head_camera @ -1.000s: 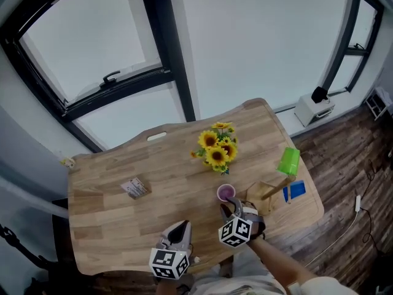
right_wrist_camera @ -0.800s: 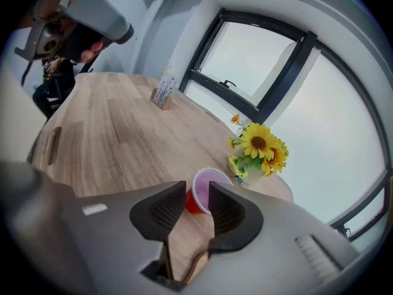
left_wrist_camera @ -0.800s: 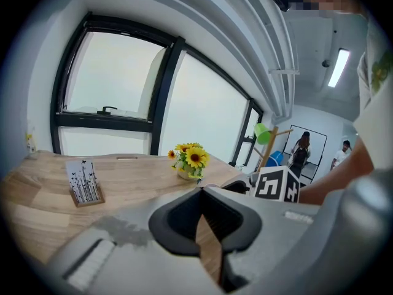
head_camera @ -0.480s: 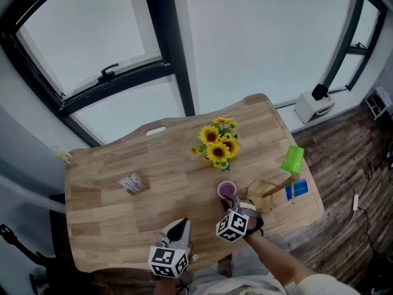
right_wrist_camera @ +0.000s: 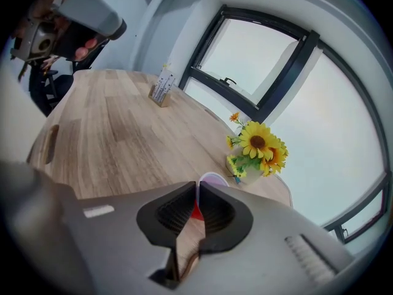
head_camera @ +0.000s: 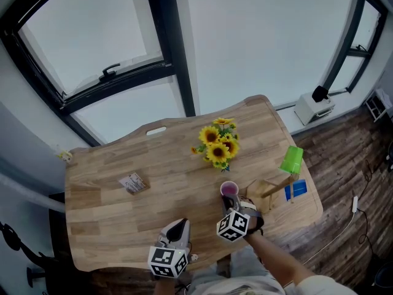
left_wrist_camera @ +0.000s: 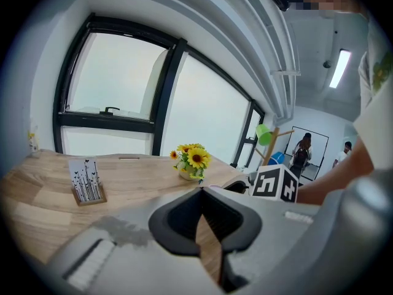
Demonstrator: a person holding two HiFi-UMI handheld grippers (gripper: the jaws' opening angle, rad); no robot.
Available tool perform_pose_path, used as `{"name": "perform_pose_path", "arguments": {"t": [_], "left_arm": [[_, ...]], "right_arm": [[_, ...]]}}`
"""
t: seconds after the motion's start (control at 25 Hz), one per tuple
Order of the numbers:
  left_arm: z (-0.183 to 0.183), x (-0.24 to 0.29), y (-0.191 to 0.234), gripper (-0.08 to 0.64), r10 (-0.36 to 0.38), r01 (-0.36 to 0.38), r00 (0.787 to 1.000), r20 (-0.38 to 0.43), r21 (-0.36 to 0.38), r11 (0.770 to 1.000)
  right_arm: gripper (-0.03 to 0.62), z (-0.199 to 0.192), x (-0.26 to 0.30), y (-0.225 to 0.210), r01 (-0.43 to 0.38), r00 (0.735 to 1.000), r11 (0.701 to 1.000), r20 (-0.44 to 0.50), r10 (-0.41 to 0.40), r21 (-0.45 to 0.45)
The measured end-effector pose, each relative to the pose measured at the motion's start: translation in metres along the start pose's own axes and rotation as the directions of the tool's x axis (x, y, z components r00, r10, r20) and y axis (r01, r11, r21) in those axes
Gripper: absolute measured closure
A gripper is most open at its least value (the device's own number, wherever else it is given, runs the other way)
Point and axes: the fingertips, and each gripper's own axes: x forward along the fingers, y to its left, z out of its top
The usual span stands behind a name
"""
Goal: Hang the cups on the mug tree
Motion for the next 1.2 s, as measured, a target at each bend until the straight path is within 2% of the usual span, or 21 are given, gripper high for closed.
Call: {"name": "perform_pose_path", "arguments": {"t": [0.44,0.56,0.8,1.2], "left_arm": [[0.007,-0.003,-0.007,0.557,0.000,0.000,1.000,0.025,0.015,1.000],[0.010,-0.005,-0.007,0.557,-0.002,0.001,0.999,0.034,0.023,1.000],[0.019,-0.006,-0.006,0.557,-0.006,0.004,0.998,0.056,0.035,0.999],[0.030,-0.006,-0.014,0.557,-0.028,0.023,0.997,0.073,0.063,0.998]], "right_arm": [[0.572,0.030,-0.035,-0.021,0.042,0.993,0.998,0.108,-0.046,0.040],[0.572,0.039,-0.049,-0.026,0.050,0.988,0.996,0.143,-0.060,0.076],[0.574,0.061,-0.083,-0.041,0.064,0.970,0.986,0.222,-0.097,0.153],[0.574,0.072,-0.130,-0.052,0.087,0.942,0.972,0.300,-0.151,0.219]]}}
